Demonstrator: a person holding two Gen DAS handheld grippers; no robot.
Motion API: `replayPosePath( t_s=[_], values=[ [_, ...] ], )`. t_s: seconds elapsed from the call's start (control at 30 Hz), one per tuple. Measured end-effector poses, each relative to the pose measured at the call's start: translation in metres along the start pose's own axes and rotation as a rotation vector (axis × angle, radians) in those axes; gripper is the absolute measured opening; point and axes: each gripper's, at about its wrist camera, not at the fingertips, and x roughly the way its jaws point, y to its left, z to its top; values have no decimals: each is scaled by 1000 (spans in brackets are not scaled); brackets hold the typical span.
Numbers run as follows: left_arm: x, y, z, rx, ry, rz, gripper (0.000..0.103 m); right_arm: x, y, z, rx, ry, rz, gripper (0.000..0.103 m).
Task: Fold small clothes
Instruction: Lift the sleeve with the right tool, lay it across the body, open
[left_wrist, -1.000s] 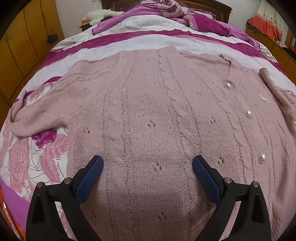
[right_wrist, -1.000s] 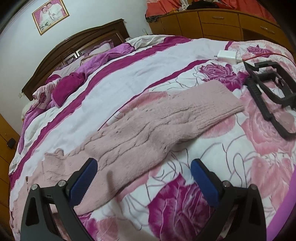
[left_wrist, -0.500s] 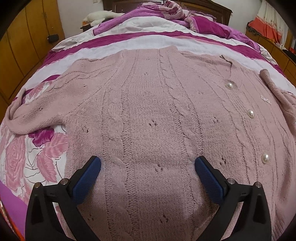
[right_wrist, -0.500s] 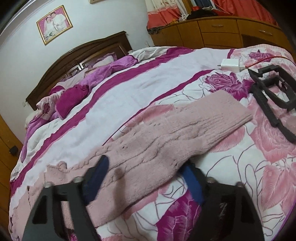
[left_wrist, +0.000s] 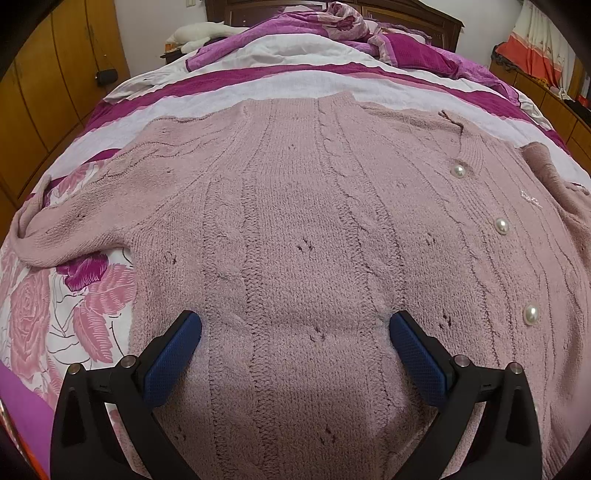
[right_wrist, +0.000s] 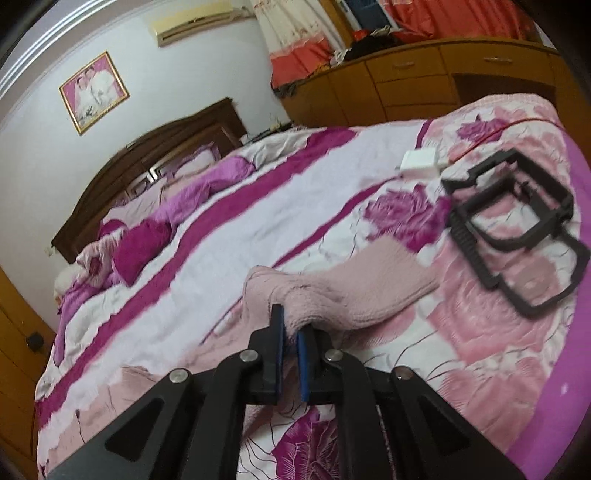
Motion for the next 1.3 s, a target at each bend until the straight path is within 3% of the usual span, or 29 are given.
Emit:
replayPosePath(
  t_s=[0.27,0.6,1.07,1.3],
  values=[
    [0,0,0,0,0,0,86,-20,21,14,-53,-34,23,6],
    [0,0,0,0,-1,0,86,-41,89,9,-169,-24,125,6],
    [-6,4,2,-18,-17,-28,85,-80,235,-42,-233,30,412,6],
    [-26,23,10,-73,-37,-87,74,-83,311,-97,-276,119,555,6]
  ],
)
